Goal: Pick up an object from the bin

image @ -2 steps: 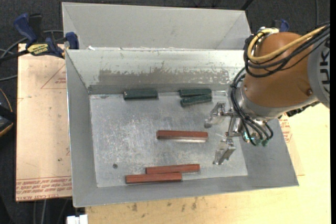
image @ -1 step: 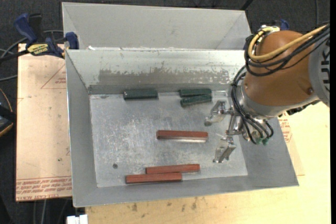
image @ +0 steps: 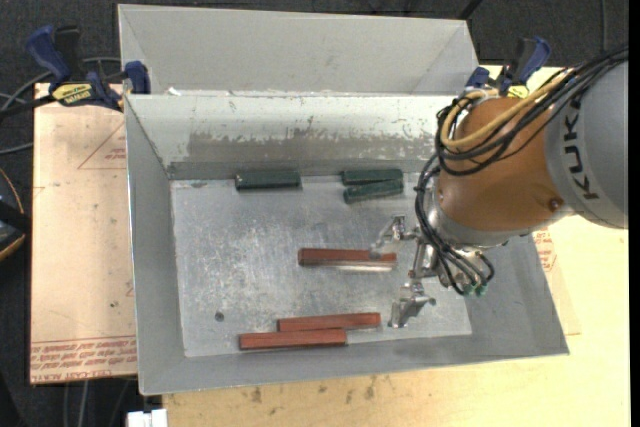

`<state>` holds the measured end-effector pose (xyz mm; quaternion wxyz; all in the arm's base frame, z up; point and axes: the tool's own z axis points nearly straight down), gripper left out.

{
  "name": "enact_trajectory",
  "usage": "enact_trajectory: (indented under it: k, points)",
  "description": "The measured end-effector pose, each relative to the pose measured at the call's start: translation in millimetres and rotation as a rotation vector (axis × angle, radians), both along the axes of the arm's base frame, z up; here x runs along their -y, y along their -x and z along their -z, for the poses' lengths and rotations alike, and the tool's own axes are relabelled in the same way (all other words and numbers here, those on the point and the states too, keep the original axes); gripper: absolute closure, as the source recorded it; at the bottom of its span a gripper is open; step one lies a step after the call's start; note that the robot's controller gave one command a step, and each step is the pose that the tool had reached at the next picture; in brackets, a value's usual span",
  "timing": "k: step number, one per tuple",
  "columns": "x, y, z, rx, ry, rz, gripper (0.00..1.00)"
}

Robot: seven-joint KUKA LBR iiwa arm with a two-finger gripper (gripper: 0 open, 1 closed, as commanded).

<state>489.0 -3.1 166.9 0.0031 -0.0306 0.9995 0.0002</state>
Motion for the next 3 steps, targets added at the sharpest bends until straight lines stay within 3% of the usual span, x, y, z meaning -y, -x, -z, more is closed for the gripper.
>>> enact_trajectory:
  k: [1, 2, 3]
  points:
    - [-30, -38.4, 87, 0.024, -0.001, 0.105, 1.0]
    - [-30, -38.4, 87, 0.024, -0.001, 0.105, 1.0]
    - [-33, -52.9, -59, -0.001, -0.001, 0.099, 1.0]
